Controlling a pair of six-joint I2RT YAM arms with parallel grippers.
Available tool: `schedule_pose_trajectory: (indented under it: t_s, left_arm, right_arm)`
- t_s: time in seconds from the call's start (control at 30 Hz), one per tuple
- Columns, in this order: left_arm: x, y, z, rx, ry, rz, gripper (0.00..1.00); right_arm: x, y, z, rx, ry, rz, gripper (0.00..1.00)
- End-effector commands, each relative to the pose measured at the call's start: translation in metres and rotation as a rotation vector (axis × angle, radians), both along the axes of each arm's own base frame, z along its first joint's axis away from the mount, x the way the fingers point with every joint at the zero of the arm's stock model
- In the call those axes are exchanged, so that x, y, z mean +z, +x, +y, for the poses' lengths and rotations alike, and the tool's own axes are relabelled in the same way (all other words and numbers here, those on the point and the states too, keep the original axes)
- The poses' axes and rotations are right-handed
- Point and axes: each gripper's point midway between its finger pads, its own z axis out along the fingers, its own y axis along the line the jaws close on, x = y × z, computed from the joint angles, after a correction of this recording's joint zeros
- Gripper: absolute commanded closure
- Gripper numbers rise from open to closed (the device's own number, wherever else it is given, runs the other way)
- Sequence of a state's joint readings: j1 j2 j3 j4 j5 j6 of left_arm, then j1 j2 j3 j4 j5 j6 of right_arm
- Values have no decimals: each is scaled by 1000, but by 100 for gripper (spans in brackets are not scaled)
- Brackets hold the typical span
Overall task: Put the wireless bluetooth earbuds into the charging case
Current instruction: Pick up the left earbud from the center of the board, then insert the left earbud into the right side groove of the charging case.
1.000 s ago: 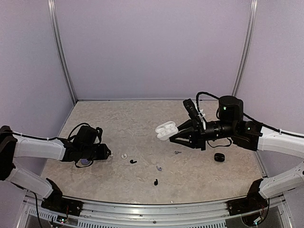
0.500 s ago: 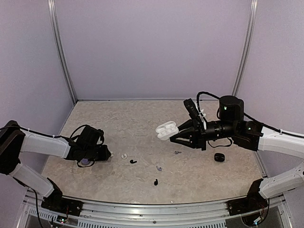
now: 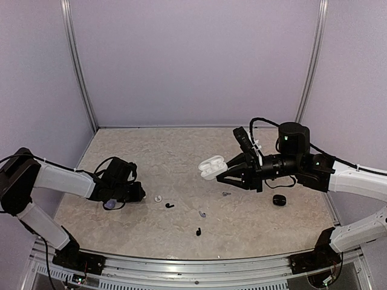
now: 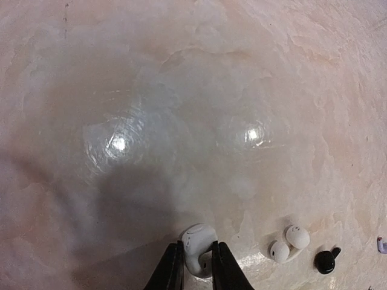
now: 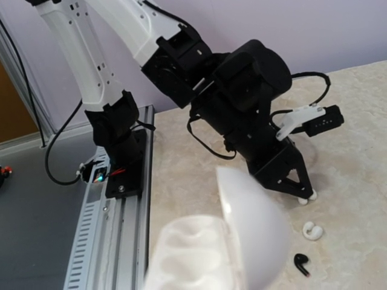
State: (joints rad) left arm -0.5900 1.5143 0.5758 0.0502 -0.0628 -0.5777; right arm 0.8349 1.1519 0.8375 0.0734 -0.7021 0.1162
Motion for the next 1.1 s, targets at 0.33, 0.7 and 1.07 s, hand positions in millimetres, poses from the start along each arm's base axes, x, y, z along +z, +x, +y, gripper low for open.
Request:
schedule_pose_trajectory:
  t_s: [0.33,0.7,1.07]
  left_arm:
    - [47,7,-15,-111,0,-132,100]
    - [271,-91,-103,-653,-287,-757,100]
    - [320,-187,-174,-1072,-307,-884,100]
  right_arm:
    - [9,1,-4,-5,16,-37,100]
    - [19,-13,-6,76,40,-111,100]
    - [17,-38,-1,196,34,-205,100]
